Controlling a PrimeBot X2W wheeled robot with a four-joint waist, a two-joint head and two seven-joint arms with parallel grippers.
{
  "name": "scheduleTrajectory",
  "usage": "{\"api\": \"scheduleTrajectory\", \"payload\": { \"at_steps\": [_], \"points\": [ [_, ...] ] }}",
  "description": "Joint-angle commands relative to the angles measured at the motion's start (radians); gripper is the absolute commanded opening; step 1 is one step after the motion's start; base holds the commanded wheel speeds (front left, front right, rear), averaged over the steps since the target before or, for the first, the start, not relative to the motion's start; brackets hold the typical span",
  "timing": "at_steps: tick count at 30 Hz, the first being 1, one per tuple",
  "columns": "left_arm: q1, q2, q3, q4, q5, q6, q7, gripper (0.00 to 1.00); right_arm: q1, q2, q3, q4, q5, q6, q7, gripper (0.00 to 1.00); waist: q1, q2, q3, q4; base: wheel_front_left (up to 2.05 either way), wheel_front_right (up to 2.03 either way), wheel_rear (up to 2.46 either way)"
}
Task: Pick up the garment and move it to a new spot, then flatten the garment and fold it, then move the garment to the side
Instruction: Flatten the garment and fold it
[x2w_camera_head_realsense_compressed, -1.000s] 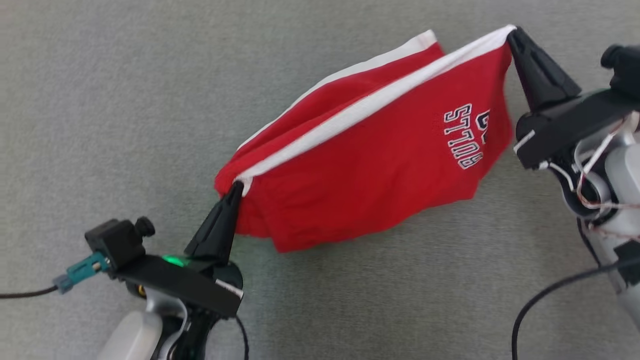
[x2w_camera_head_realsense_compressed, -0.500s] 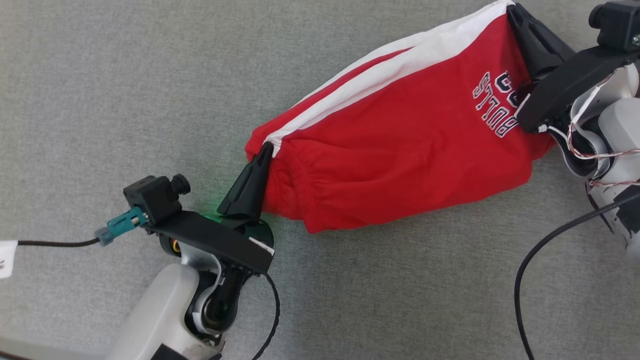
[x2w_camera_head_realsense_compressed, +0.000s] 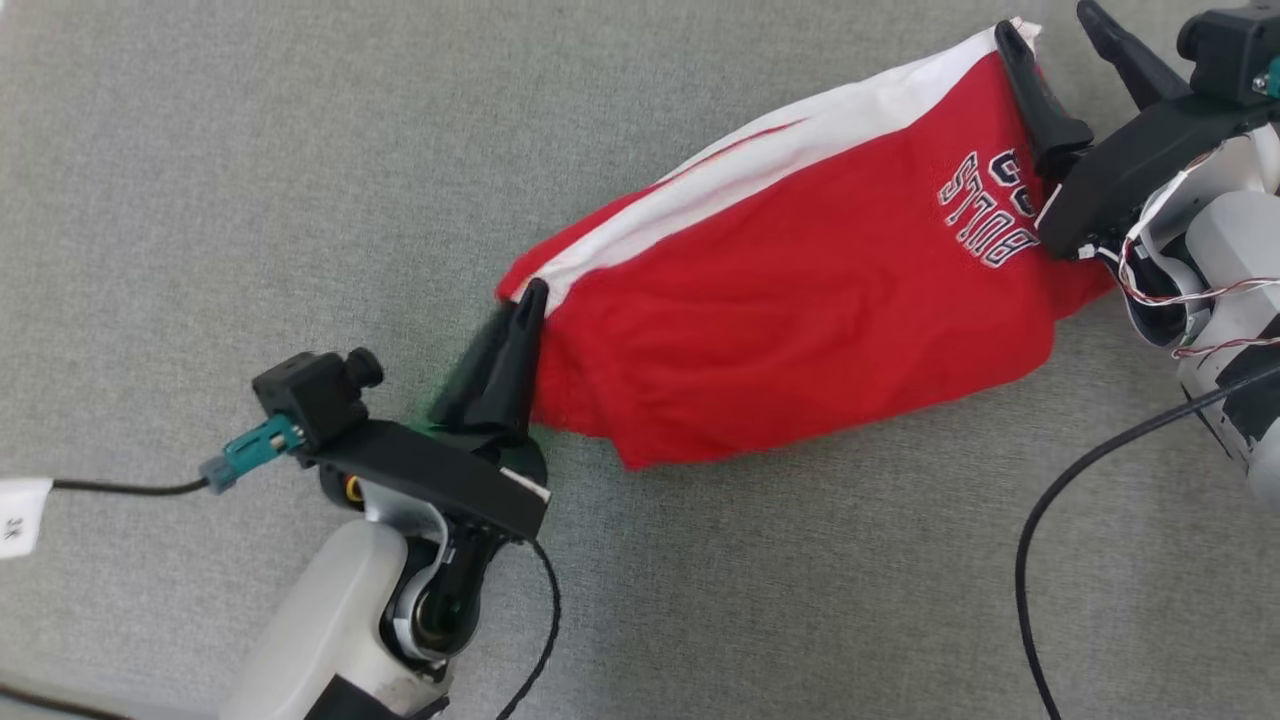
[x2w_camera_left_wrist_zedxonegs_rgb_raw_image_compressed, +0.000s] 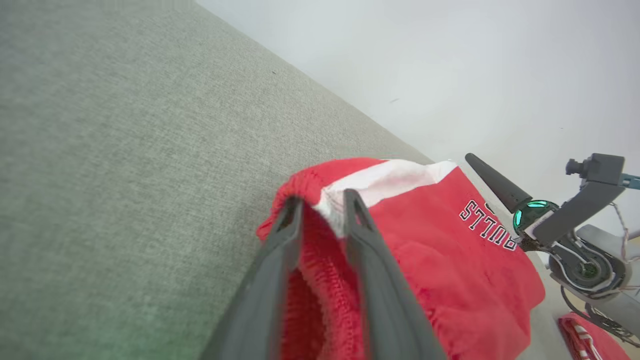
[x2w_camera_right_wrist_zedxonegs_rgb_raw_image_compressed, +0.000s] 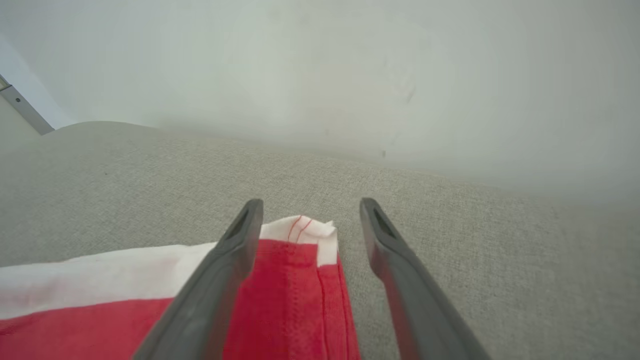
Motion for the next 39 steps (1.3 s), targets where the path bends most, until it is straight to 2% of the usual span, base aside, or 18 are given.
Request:
{"api": "scheduleTrajectory", "payload": {
  "at_steps": [1, 6, 9, 17, 23, 30, 39],
  "points": [
    [0.02, 0.013, 0.006, 0.001, 0.017, 0.008, -0.018, 1.0, 0.006, 0.008, 0.001, 0.002, 0.012, -0.001, -0.013, 1.0, 0.0, -0.0001, -0.016, -0.011, 0.0, 0.0, 0.0],
    [0.057, 0.037, 0.02, -0.024, 0.081, 0.06, -0.084, 1.0, 0.056, 0.017, -0.049, 0.006, 0.017, -0.001, -0.043, 1.0, 0.0, -0.0001, -0.054, -0.04, 0.0, 0.0, 0.0],
    [0.083, 0.048, 0.038, -0.055, 0.128, 0.104, -0.121, 1.0, 0.101, 0.021, -0.156, -0.046, -0.025, -0.001, -0.045, 1.0, 0.0, -0.0001, -0.075, -0.061, 0.0, 0.0, 0.0],
    [0.163, 0.081, 0.081, -0.124, 0.299, 0.202, -0.158, 1.0, 0.379, 0.069, -0.487, -0.275, -0.276, -0.001, -0.044, 1.0, 0.0, -0.0001, -0.133, -0.113, 0.0, 0.0, 0.0],
    [0.209, 0.094, 0.101, -0.132, 0.432, 0.239, -0.162, 1.0, 0.594, 0.142, -0.635, -0.429, -0.442, -0.001, -0.044, 1.0, 0.0, -0.0001, -0.172, -0.144, 0.0, 0.0, 0.0],
    [0.251, 0.116, 0.089, -0.093, 0.501, 0.258, -0.162, 1.0, 0.735, 0.196, -0.689, -0.508, -0.544, -0.001, -0.044, 1.0, 0.0, -0.0001, -0.196, -0.172, 0.0, 0.0, 0.0],
    [0.254, 0.122, 0.072, -0.076, 0.524, 0.28, -0.148, 1.0, 0.767, 0.206, -0.696, -0.516, -0.573, -0.001, -0.042, 1.0, 0.0, -0.0001, -0.198, -0.172, 0.0, 0.0, 0.0]
  ]
}}
